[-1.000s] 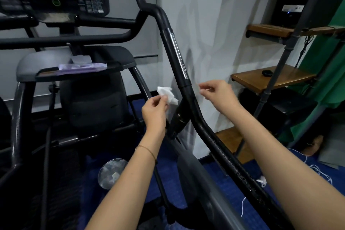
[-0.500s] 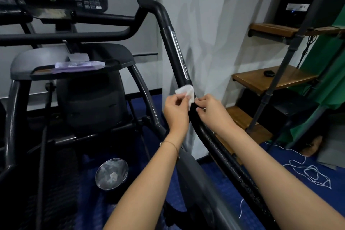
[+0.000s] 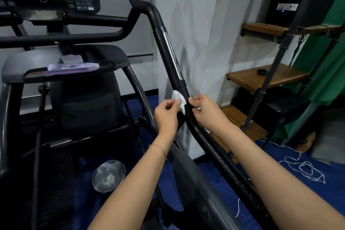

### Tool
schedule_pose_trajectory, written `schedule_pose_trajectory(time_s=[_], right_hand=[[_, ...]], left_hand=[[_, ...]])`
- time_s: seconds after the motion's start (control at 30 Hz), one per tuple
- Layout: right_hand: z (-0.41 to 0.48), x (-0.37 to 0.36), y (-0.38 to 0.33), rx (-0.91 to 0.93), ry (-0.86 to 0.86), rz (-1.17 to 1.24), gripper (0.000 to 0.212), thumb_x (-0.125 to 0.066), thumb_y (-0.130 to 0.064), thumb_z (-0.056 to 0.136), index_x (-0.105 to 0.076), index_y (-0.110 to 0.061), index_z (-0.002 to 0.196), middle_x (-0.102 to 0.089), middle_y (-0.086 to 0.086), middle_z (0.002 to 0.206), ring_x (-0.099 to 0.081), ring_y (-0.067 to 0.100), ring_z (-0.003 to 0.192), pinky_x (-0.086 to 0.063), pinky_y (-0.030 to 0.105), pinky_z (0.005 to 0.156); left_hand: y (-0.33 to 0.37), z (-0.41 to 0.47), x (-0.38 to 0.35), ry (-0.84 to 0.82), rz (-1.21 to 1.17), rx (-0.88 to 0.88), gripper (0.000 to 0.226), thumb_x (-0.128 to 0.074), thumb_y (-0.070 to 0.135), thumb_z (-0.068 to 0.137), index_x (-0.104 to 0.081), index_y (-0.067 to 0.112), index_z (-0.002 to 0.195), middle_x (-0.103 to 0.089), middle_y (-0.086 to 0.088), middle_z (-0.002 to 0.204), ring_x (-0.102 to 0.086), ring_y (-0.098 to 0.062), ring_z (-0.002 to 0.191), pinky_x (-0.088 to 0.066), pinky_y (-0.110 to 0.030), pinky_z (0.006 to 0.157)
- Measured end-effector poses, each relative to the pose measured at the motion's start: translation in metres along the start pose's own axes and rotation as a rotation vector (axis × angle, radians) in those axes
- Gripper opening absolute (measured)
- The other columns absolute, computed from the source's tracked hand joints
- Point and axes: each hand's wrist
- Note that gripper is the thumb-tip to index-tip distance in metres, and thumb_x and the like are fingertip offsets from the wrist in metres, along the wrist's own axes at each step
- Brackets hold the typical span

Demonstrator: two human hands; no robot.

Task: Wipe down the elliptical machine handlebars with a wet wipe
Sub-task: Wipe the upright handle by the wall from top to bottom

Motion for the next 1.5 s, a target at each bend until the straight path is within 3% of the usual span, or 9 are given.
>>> schedule_pose_trajectory(time_s=[0.27, 0.37, 0.53, 0.67, 0.77, 0.87, 1.03, 1.33, 1.5], right_hand=[[0.012, 0.024, 0.010, -0.055, 0.051, 0.198, 0.027, -0.054, -0.011, 0.089, -0.066, -0.012, 0.113, -0.067, 0.008, 0.108, -0.061, 0.019, 0.090, -0.047, 0.029, 0.086], [-0.001, 0.029, 0.008, -0.038, 0.230, 0.482, 0.031, -0.065, -0.018, 0.083, -0.060, -0.016, 0.114, -0.062, -0.003, 0.098, -0.058, 0.011, 0.079, -0.050, 0.024, 0.078], [-0.005, 0.030, -0.002, 0.010, 0.333, 0.565, 0.012, -0.069, -0.018, 0.081, -0.068, -0.013, 0.092, -0.065, -0.002, 0.079, -0.060, 0.005, 0.070, -0.047, 0.013, 0.068], [0.004, 0.019, 0.004, 0.115, 0.270, 0.256, 0.022, -0.063, -0.022, 0.086, -0.071, -0.007, 0.099, -0.059, 0.006, 0.094, -0.057, 0.014, 0.081, -0.047, 0.020, 0.076], [0.006, -0.001, 0.006, 0.240, 0.143, 0.045, 0.023, -0.057, -0.018, 0.090, -0.070, -0.007, 0.105, -0.054, 0.011, 0.102, -0.054, 0.022, 0.092, -0.042, 0.029, 0.082], [0.004, -0.004, 0.017, 0.330, 0.124, -0.087, 0.021, -0.057, -0.013, 0.089, -0.069, -0.005, 0.104, -0.059, 0.015, 0.097, -0.058, 0.030, 0.092, -0.047, 0.038, 0.078], [0.015, 0.004, 0.014, 0.395, 0.113, -0.217, 0.016, -0.057, -0.016, 0.086, -0.068, -0.007, 0.094, -0.060, 0.013, 0.094, -0.059, 0.033, 0.089, -0.050, 0.044, 0.070], [0.010, 0.013, 0.023, 0.652, -0.101, -0.342, 0.019, -0.058, -0.017, 0.084, -0.073, -0.012, 0.093, -0.057, 0.011, 0.082, -0.056, 0.028, 0.072, -0.049, 0.037, 0.053], [0.013, 0.010, 0.025, 0.625, -0.043, -0.358, 0.021, -0.065, -0.008, 0.080, -0.072, -0.013, 0.099, -0.060, 0.011, 0.085, -0.059, 0.030, 0.074, -0.050, 0.040, 0.055]], left_hand=[[0.026, -0.003, 0.002, -0.101, 0.226, -0.227, 0.010, -0.069, 0.012, 0.082, -0.064, 0.017, 0.075, -0.060, 0.013, 0.071, -0.055, 0.002, 0.068, -0.043, 0.000, 0.063], [0.033, -0.006, 0.002, -0.183, 0.179, -0.190, 0.011, -0.071, 0.014, 0.081, -0.063, 0.019, 0.075, -0.063, 0.009, 0.070, -0.058, -0.001, 0.067, -0.048, -0.009, 0.068], [0.051, 0.001, 0.007, -0.464, 0.094, -0.063, 0.013, -0.059, 0.010, 0.090, -0.071, 0.008, 0.091, -0.070, 0.008, 0.069, -0.065, -0.002, 0.065, -0.054, -0.018, 0.070], [0.050, 0.042, 0.019, -0.094, 0.298, -0.241, 0.035, -0.063, 0.018, 0.088, -0.060, 0.014, 0.122, -0.058, 0.003, 0.099, -0.058, -0.012, 0.089, -0.051, -0.028, 0.086], [0.051, 0.061, 0.012, -0.121, 0.181, 0.034, 0.056, -0.070, 0.019, 0.083, -0.047, 0.004, 0.132, -0.057, -0.010, 0.109, -0.058, -0.016, 0.087, -0.053, -0.028, 0.082], [0.050, 0.070, 0.009, -0.203, 0.048, 0.183, 0.053, -0.071, 0.014, 0.082, -0.051, -0.008, 0.126, -0.065, -0.014, 0.096, -0.062, -0.015, 0.072, -0.055, -0.023, 0.075], [0.055, 0.073, 0.010, -0.258, -0.041, 0.221, 0.038, -0.070, 0.012, 0.083, -0.058, -0.005, 0.116, -0.066, -0.017, 0.108, -0.066, -0.025, 0.099, -0.053, -0.024, 0.086], [0.062, 0.072, -0.004, -0.256, -0.068, 0.243, 0.025, -0.071, 0.008, 0.081, -0.048, 0.014, 0.076, -0.064, -0.004, 0.074, -0.067, -0.011, 0.059, -0.057, -0.023, 0.063], [0.066, 0.070, -0.006, -0.253, -0.021, 0.228, 0.024, -0.069, 0.009, 0.083, -0.047, 0.014, 0.076, -0.062, -0.005, 0.077, -0.064, -0.014, 0.068, -0.056, -0.027, 0.070]])
Point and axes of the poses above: each hand's wrist, its own z-axis towards the middle knuckle, its own x-axis out of the back of the hand, y = z × x
